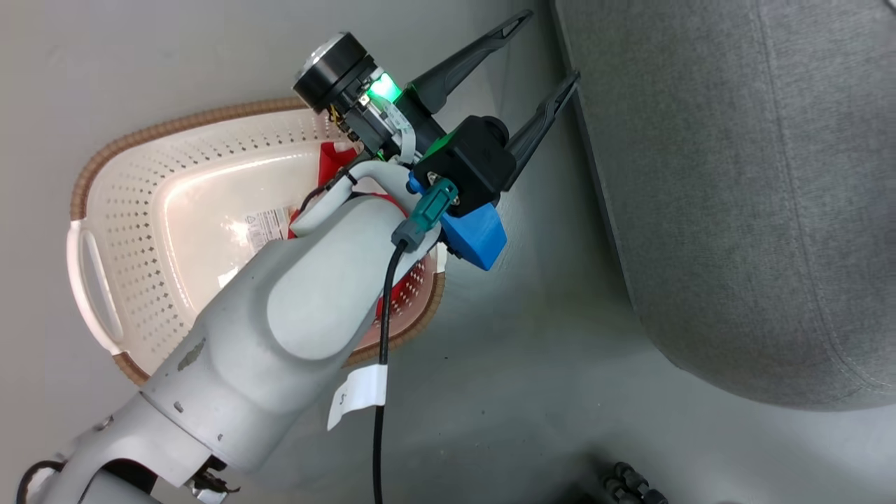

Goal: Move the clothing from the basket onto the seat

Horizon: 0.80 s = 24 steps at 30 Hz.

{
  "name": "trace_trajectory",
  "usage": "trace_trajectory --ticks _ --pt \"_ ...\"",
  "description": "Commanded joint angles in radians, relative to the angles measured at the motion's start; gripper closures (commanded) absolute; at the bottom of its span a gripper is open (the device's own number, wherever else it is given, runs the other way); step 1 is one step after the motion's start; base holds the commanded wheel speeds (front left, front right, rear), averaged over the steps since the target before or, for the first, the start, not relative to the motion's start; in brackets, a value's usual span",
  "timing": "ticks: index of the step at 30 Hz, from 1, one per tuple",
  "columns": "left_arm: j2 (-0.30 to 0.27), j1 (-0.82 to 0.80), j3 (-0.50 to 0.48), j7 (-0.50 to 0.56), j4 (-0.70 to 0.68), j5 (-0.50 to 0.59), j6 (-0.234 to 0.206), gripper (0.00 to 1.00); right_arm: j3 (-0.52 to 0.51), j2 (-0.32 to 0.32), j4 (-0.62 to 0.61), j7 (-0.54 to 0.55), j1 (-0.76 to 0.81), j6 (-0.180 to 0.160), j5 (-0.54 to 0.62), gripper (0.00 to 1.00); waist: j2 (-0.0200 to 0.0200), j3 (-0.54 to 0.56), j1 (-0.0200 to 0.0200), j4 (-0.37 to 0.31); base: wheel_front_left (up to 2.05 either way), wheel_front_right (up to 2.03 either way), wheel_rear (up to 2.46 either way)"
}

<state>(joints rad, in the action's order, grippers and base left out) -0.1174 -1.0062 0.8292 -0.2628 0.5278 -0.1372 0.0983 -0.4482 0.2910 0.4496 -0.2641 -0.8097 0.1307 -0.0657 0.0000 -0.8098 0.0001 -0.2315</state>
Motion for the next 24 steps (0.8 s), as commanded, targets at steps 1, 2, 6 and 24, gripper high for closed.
trace_trajectory --ticks 1,2,6,24 --pt "0.002 0.014 -0.001 -0.003 -0.004 -0.004 -0.004 0.00 -0.004 -0.013 -0.018 0.000 0.041 0.000 0.001 0.00 0.0000 0.026 -0.0001 -0.001 0.00 0.00 0.00" --pt "0.003 0.023 -0.001 -0.003 -0.004 -0.008 -0.004 0.00 -0.011 -0.024 -0.033 -0.001 0.066 0.000 0.004 0.00 0.0000 0.043 -0.0001 -0.001 0.00 0.00 0.00" --pt "0.008 0.056 -0.010 -0.003 -0.014 -0.021 -0.009 0.00 -0.021 -0.050 -0.085 0.000 0.167 0.000 0.017 0.00 0.0000 0.113 -0.0001 0.003 0.00 0.00 0.00" --pt "-0.032 0.389 -0.315 -0.003 -0.168 -0.096 -0.107 0.00 0.250 -0.098 -0.269 0.000 0.389 0.000 0.036 0.00 0.0000 0.454 -0.0001 0.118 0.00 0.00 0.00"
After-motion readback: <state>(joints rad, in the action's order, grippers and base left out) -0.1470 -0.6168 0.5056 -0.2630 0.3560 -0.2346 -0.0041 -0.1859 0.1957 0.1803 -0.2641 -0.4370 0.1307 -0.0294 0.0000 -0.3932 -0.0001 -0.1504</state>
